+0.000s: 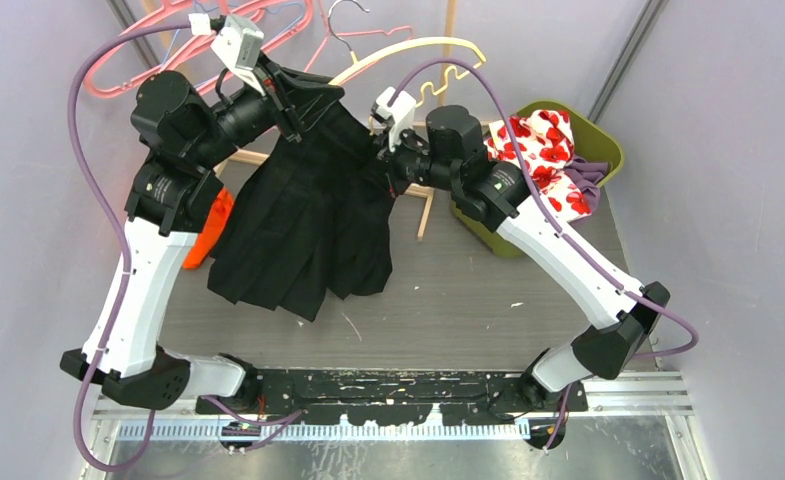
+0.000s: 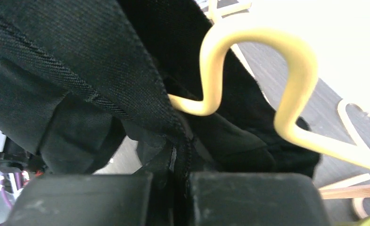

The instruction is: Remove the skirt from the hanger

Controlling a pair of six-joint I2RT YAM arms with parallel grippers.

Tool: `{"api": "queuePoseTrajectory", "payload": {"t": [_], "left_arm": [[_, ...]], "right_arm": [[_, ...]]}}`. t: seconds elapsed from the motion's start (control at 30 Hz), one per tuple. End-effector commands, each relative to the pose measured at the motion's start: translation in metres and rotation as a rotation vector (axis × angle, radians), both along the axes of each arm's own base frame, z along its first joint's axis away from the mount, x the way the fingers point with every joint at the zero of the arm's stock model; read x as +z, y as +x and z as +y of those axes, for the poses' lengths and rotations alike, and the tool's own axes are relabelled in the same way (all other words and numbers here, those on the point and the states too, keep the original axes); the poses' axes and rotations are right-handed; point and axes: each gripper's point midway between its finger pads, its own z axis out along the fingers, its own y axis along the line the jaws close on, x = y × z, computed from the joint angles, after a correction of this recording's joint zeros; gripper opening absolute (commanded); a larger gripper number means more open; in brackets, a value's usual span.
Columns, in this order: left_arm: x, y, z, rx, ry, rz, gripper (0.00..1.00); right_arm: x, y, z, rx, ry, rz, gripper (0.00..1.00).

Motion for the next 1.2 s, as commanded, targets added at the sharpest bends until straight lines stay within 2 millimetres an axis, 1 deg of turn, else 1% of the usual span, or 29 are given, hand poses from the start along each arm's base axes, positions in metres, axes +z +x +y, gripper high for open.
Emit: {"api": "queuePoseTrajectory", "payload": {"t": [0.0,0.03,0.1,0.2,0.3,0.37,0.47,0.57,0.67,0.8,0.9,1.0,1.03,1.1,1.17], "left_arm": [[0.045,-0.024,0.013,0.008,-0.082,-0.144,0.00],[0.042,-0.022,0.012,0.010,-0.082,-0.141,0.00],[0.044,-0.028,0.016,0.019,-0.097,-0.152,0.00],[0.036,-0.020,0.014,0.027,-0.105,-0.145,0.00],[0.027,-0.006,0.008,0.026,-0.122,-0.126,0.00],[0.019,0.008,-0.003,0.006,-0.132,-0.099,0.00],[0.016,0.022,-0.015,-0.025,-0.158,-0.075,0.00],[0.018,0.034,-0.027,-0.037,-0.181,-0.084,0.00],[0.028,0.046,-0.041,-0.049,-0.203,-0.114,0.00],[0.045,0.051,-0.058,-0.063,-0.229,-0.171,0.00],[0.054,0.054,-0.067,-0.065,-0.245,-0.201,0.00],[0.064,0.057,-0.069,-0.061,-0.263,-0.226,0.00],[0.069,0.056,-0.068,-0.061,-0.270,-0.238,0.00],[0.083,0.049,-0.064,-0.062,-0.279,-0.267,0.00],[0.100,0.037,-0.056,-0.061,-0.283,-0.305,0.00]], "right_arm": [[0.036,-0.008,-0.005,-0.010,0.071,-0.048,0.01],[0.035,-0.009,-0.007,-0.016,0.068,-0.041,0.01],[0.030,-0.010,-0.009,-0.025,0.054,-0.019,0.01],[0.018,-0.017,-0.012,-0.021,0.019,0.041,0.01],[0.007,-0.025,-0.011,-0.016,0.007,0.097,0.01],[0.002,-0.030,-0.010,-0.015,0.006,0.117,0.01],[0.002,-0.036,-0.006,-0.008,0.023,0.130,0.01],[0.003,-0.044,0.004,0.011,0.048,0.145,0.01],[-0.005,-0.052,0.016,0.029,0.042,0.171,0.01],[-0.013,-0.069,0.034,0.073,0.042,0.206,0.01],[-0.019,-0.084,0.052,0.116,0.047,0.233,0.01],[-0.029,-0.099,0.067,0.151,0.030,0.254,0.01],[-0.033,-0.104,0.071,0.159,0.021,0.259,0.01],[-0.042,-0.107,0.076,0.162,0.006,0.270,0.01],[-0.052,-0.109,0.078,0.165,-0.001,0.289,0.01]]}}
